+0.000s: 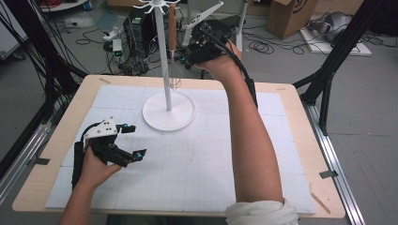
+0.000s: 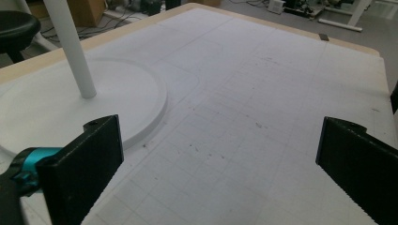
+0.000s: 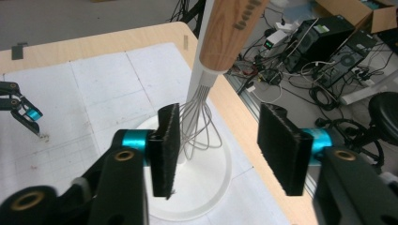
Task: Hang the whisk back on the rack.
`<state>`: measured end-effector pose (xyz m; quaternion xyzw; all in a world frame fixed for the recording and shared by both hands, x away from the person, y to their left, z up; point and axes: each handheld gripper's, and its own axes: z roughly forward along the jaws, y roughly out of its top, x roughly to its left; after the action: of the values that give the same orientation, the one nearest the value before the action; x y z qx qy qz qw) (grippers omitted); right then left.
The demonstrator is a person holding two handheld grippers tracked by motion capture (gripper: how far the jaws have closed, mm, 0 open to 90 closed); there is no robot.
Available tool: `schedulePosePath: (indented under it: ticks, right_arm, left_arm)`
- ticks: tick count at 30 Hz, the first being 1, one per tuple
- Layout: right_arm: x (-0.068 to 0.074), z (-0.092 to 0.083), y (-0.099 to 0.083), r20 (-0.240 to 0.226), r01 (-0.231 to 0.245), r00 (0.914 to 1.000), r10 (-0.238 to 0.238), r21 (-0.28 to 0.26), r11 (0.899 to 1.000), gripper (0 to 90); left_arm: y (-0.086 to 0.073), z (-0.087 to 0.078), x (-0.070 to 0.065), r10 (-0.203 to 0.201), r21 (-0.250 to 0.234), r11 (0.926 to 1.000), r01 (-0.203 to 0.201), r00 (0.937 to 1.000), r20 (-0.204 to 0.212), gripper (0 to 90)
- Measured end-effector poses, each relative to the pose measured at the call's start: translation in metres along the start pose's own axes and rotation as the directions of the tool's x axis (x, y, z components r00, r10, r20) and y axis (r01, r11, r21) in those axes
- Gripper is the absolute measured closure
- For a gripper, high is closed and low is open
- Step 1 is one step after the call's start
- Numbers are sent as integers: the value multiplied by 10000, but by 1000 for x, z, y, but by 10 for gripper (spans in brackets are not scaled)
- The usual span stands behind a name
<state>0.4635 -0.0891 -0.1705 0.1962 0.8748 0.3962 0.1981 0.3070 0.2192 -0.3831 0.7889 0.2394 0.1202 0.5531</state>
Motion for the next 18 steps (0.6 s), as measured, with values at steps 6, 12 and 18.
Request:
schedulePosePath:
  ticks: [6, 12, 18]
  right_arm:
    - [3, -5, -5, -91, -58, 9999, 57, -129, 9999, 421]
    - [5, -14, -15, -276, -69, 9996, 63, -238, 9997, 395]
    - [6, -21, -31, -267, -208, 9994, 200, -296, 9993, 325]
  left_arm:
    - [0, -1, 1, 8, -60, 10000, -7, 10000, 84, 16]
    - [1, -2, 0, 53, -31, 10000, -53, 10000, 72, 16]
    - [1, 0, -1, 57, 19, 10000, -57, 10000, 3, 16]
